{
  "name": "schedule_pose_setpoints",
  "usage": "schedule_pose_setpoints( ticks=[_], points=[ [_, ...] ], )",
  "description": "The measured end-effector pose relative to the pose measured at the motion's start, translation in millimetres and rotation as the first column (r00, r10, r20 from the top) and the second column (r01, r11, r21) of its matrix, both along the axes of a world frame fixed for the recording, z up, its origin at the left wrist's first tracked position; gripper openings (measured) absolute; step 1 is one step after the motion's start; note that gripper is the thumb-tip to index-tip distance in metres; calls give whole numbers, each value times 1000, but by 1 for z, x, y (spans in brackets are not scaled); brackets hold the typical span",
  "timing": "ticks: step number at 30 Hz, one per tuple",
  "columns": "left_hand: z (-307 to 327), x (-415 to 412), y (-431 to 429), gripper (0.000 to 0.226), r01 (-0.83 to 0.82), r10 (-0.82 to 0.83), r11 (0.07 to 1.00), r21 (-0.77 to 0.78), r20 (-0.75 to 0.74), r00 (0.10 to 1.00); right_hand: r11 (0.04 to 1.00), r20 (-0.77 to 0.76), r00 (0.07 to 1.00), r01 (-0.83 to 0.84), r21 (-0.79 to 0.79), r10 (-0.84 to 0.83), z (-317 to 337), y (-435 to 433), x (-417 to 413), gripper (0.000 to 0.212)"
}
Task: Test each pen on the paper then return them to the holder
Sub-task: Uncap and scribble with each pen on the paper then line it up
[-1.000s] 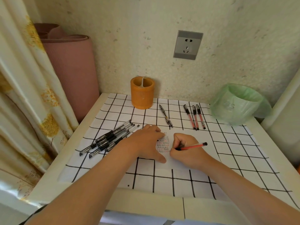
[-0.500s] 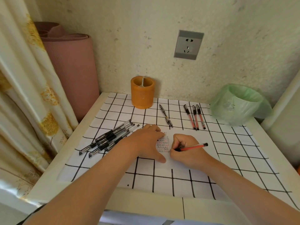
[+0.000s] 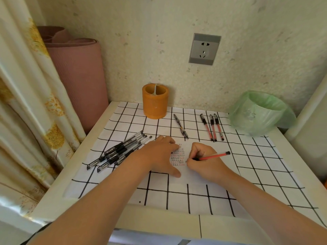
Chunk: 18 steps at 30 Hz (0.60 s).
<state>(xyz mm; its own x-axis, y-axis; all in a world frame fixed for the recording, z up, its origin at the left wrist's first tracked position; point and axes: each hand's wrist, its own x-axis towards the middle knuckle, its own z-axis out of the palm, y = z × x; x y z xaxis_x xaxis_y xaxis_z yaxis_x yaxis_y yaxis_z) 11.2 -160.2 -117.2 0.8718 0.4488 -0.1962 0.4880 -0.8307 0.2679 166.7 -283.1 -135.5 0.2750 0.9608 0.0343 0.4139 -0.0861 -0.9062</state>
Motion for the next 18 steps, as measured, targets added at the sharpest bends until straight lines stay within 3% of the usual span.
schedule_pose_setpoints(
  ticks=[5,9,12,18],
  points=[
    [5,-3,3,91,-9,9,999,-35,15,1000,987,-201,968,157,26,-149,5,3,3,9],
    [17,-10,13,71,-86,90,995,-51,75,993,977,-258,947,209,47,-190,8,6,9,31],
    [21,-17,17,48,-122,122,992,14,42,992,987,-291,948,153,58,-130,14,7,13,41],
    [21,-11,10,19,-128,118,975,183,64,991,990,-630,771,139,20,-96,28,10,17,35]
  ],
)
